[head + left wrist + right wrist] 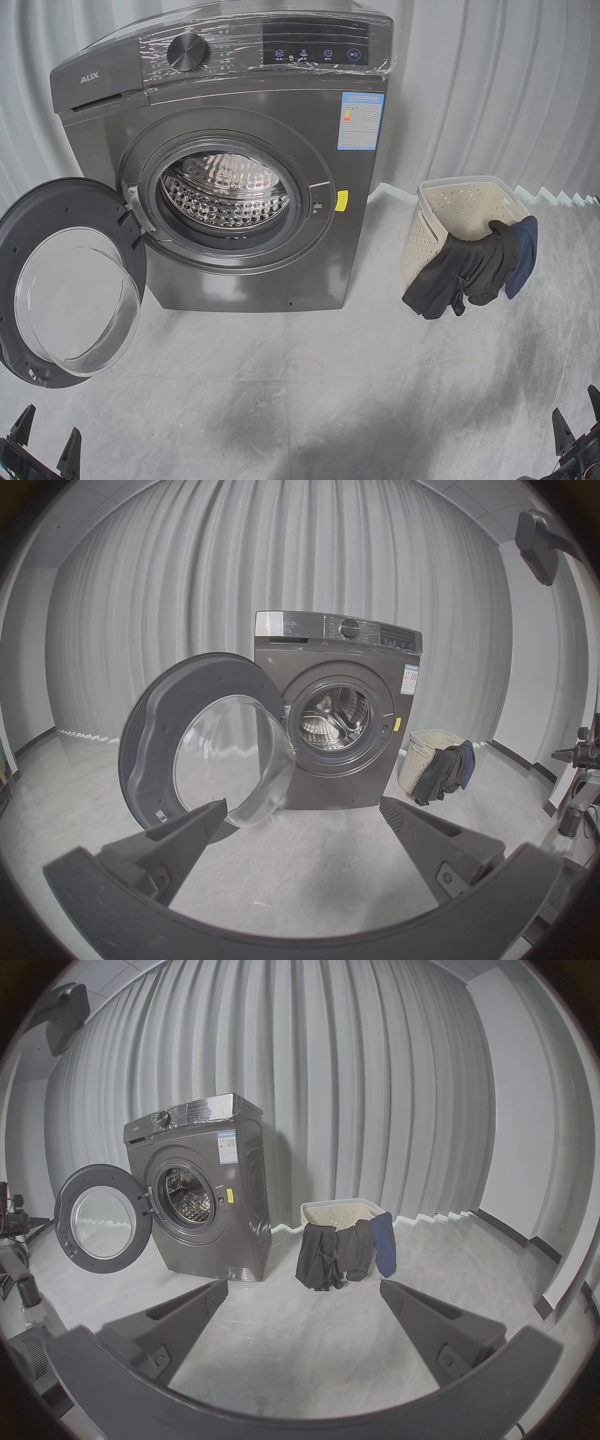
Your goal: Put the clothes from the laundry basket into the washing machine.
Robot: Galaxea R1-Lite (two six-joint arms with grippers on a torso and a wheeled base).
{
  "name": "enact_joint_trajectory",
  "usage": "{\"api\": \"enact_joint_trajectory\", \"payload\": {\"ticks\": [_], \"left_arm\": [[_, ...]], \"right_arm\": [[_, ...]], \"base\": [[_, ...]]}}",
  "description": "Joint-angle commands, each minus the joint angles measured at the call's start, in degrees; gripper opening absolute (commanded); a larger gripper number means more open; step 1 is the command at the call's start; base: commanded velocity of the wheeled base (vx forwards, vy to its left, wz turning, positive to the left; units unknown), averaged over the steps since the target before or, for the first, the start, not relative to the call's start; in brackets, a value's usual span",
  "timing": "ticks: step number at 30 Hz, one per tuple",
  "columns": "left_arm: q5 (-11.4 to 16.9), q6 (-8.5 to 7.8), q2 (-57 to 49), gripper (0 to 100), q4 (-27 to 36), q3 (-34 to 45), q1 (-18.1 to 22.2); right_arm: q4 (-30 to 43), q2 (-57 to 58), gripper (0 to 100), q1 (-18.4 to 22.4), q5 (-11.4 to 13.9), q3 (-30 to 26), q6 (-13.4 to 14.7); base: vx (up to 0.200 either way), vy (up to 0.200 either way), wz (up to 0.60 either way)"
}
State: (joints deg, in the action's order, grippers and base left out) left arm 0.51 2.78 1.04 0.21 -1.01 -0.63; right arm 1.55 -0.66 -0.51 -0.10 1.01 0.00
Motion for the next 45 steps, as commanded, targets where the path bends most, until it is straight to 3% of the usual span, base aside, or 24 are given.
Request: {"api": "enact_joint_trajectory", "payload": {"ticks": [1,8,26,32,45], "left_arm": [[0.0,0.03,-0.9,100,0.0,0.8,0.0],[0.0,0.03,-0.9,100,0.1,0.8,0.0],[-0.1,0.03,-0.9,100,0.1,0.8,0.0],[-0.2,0.03,-0.9,100,0.0,0.8,0.0],[-0.2,0.03,-0.9,100,0.0,0.8,0.0]], "right_arm": [[0.0,0.7,100,0.0,0.0,-0.4,0.0],[0.1,0.7,100,0.0,0.0,-0.5,0.0],[0.0,0.7,100,0.0,0.0,-0.5,0.0],[0.0,0.7,100,0.0,0.0,-0.5,0.0],[0.0,0.7,100,0.0,0.0,-0.5,0.0]], "base": [[0.000,0.000,0.00],[0.000,0.000,0.00],[0.200,0.000,0.00],[0.000,0.000,0.00],[0.000,-0.200,0.00]]}}
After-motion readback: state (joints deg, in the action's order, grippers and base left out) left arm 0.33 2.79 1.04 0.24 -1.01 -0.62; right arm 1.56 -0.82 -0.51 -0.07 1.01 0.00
